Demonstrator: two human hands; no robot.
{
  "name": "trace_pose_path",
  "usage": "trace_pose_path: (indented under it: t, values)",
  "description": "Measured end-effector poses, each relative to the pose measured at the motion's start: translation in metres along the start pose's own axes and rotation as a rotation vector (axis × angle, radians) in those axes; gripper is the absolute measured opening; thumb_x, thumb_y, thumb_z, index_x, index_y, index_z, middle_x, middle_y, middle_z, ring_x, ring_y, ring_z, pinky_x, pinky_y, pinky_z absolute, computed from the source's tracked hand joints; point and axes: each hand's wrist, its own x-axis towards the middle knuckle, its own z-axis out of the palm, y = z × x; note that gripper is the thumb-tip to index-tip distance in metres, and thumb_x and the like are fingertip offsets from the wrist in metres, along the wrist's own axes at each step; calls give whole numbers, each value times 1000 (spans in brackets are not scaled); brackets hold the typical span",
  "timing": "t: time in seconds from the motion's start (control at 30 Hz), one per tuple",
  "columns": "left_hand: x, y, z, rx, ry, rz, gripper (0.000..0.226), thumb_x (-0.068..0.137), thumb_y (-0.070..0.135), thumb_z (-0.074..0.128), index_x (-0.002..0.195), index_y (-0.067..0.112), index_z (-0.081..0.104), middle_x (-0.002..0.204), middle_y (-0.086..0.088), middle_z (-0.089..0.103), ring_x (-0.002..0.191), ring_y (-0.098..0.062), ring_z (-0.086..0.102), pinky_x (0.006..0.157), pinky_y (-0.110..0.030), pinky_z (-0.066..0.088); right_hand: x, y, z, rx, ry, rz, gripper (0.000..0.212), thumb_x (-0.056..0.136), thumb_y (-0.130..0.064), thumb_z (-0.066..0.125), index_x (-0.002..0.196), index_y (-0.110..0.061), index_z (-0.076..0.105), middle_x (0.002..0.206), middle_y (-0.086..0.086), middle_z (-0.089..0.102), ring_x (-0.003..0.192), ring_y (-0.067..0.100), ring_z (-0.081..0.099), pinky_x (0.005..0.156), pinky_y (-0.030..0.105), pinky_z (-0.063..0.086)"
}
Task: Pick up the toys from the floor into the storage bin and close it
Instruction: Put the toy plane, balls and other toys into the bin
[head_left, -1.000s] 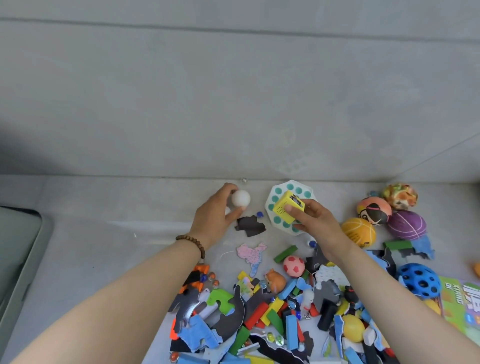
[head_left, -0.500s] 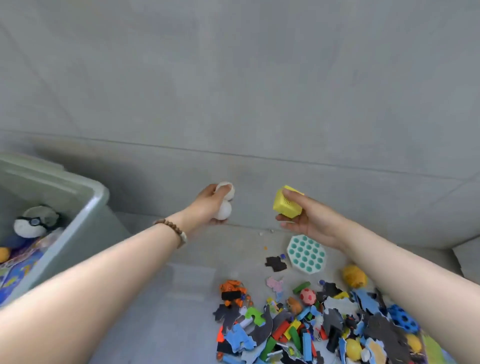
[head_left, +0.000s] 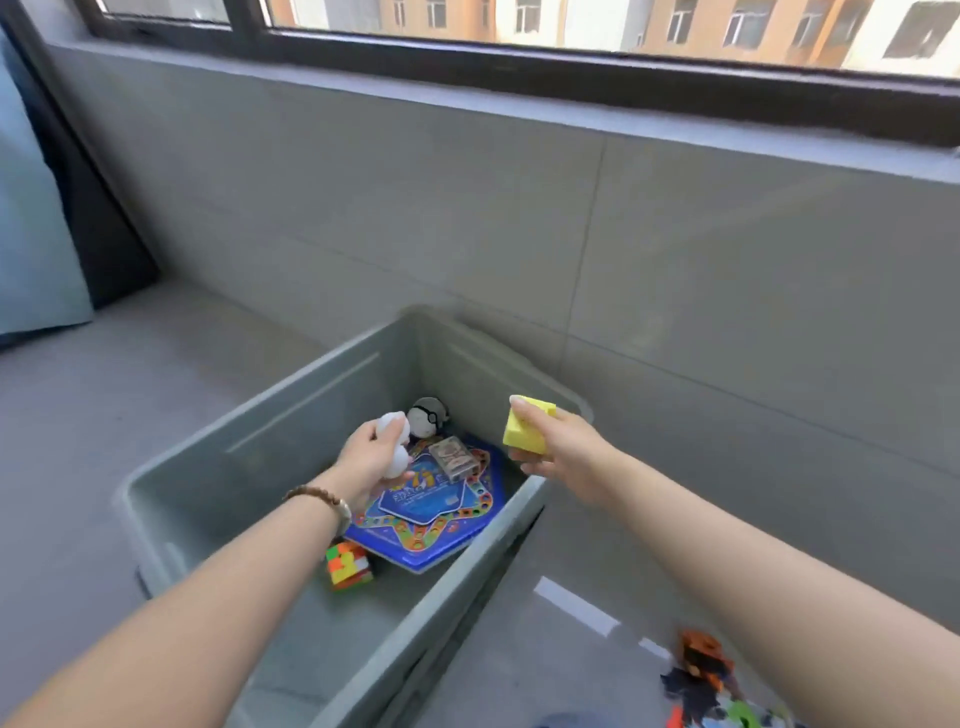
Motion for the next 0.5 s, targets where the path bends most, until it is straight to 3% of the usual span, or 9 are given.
trace_pose_path:
  t: [0.07, 0.13, 0.23, 0.3, 0.4, 0.5]
  values:
    - [16, -25, -31, -17, 58, -88, 34, 99, 28, 42, 128, 9, 44, 94, -11, 52, 67, -17, 55, 39, -20, 52, 21, 6, 37, 15, -38, 83, 29, 92, -35, 57, 111, -14, 51, 93, 5, 62, 78, 17, 62, 63, 25, 54]
    - [31, -47, -47, -42, 62, -154, 38, 100, 28, 40, 134, 11, 42, 104, -15, 53, 73, -19, 57, 46, -23, 55, 40, 17, 62, 22, -52, 175, 27, 95, -26, 53, 114, -8, 48, 108, 13, 60, 90, 24, 63, 72, 29, 56]
    - [50, -72, -47, -99, 24, -180, 47, 101, 30, 39, 145, 16, 32, 139, -13, 44, 113, -27, 55, 76, -32, 52, 59, 34, 76, 40, -9, 246, 31, 98, -18, 47, 124, -3, 44, 123, 16, 54, 113, 31, 58, 90, 34, 51]
    - [58, -81, -44, -102, 15, -163, 53, 99, 35, 41, 148, 20, 27, 146, -3, 39, 127, -26, 47, 87, -31, 46, 66, 41, 75, -5, 12, 245, 35, 99, -17, 45, 130, -2, 44, 130, 16, 51, 119, 30, 55, 93, 33, 48]
    - [63, -86, -45, 75, 68, -108, 59, 94, 42, 49, 146, 22, 31, 147, 1, 38, 129, -22, 45, 102, -36, 42, 66, 42, 60, -71, 47, 207, 33, 98, -15, 46, 129, -2, 46, 124, 14, 54, 122, 29, 52, 99, 35, 46]
    - [52, -72, -44, 254, 84, -38, 61, 91, 43, 54, 142, 14, 37, 144, -7, 42, 125, -25, 49, 106, -40, 39, 59, 32, 36, -129, 77, 128, 34, 96, -16, 50, 129, -9, 49, 128, 10, 54, 120, 28, 53, 97, 35, 47]
